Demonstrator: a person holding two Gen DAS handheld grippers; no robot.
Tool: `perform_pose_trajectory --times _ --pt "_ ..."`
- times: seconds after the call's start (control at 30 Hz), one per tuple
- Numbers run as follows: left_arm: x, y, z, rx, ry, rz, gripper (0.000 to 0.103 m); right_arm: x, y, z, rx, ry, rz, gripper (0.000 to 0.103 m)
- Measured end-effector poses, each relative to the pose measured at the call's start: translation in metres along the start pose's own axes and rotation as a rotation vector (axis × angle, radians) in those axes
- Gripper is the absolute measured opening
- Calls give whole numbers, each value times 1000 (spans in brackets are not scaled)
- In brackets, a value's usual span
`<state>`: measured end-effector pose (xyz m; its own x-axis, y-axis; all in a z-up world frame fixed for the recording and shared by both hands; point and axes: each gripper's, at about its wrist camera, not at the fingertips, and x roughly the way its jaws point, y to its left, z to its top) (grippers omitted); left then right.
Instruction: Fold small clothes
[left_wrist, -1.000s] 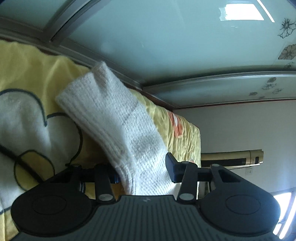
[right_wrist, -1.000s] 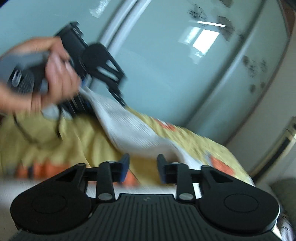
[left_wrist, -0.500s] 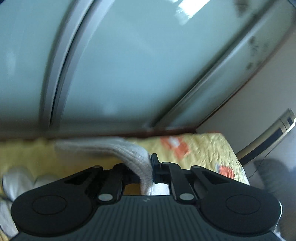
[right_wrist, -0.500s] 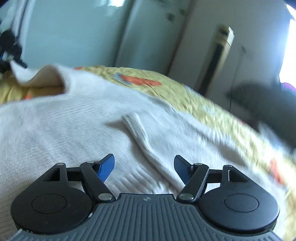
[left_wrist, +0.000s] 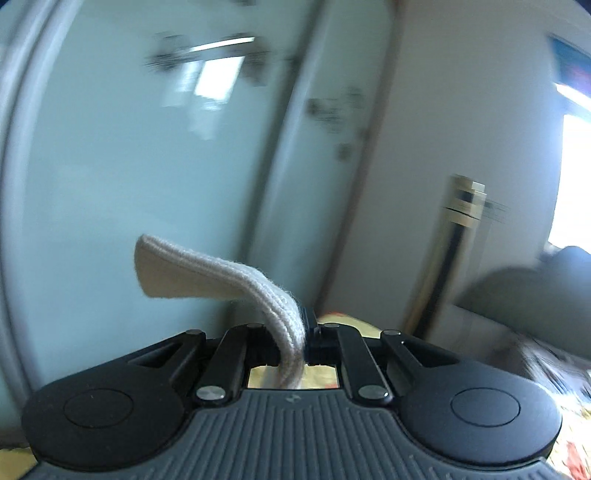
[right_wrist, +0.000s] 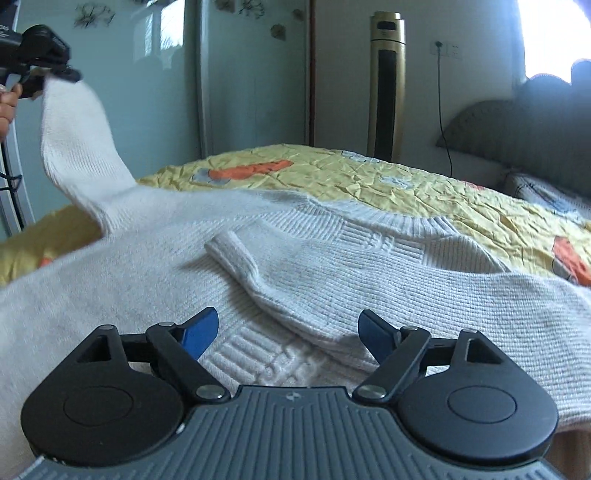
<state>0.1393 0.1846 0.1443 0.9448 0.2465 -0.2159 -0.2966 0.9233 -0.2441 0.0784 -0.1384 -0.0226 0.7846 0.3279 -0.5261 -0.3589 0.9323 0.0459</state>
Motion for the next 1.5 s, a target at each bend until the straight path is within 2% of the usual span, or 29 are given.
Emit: perform_pose_trajectory --times 0.13,0.3,0.5,0.73,0.83,0.9,0.93,0.97,1.0,1.03,1.07,1.13,1.23,1.33,1.5 --pt "-11 -44 -15 79 21 -135 10 2 -9 0 54 6 -2 89" --pt "-20 -82 -53 151 103 -260 10 0 -19 -1 130 -8 -21 89" --pt "-3 -124 -100 170 258 -337 10 -4 -43 -5 272 -40 -50 89" --pt "-8 -156 -162 310 406 -396 11 -20 -67 -13 420 -136 -79 89" --pt "-11 -158 -179 354 456 -409 14 -24 -76 -16 469 -165 -96 89" --pt "-7 -160 -187 375 491 -422 20 -22 -80 -17 490 -160 -87 89" --pt "-7 -159 -189 380 511 -433 30 -22 -81 -17 497 -157 -85 89" --pt "-5 -157 -192 382 530 -447 50 -21 -82 -18 501 -156 -82 89" --pt "-5 -156 -194 385 543 -461 64 -21 -83 -18 505 -156 -78 89" --pt "-7 -154 -194 389 540 -469 86 -21 -84 -18 509 -155 -73 90" --pt "-10 -151 -194 392 516 -472 92 -21 -84 -18 512 -154 -70 90" --pt "-22 -149 -193 425 469 -481 92 -20 -85 -18 517 -153 -63 90" --pt "-36 -147 -190 495 467 -499 92 -21 -84 -18 522 -154 -45 90" --pt "-56 -133 -184 520 446 -510 92 -21 -84 -18 521 -158 -14 90" --pt "-79 -97 -176 518 416 -475 93 -16 -86 -13 578 -143 137 89"
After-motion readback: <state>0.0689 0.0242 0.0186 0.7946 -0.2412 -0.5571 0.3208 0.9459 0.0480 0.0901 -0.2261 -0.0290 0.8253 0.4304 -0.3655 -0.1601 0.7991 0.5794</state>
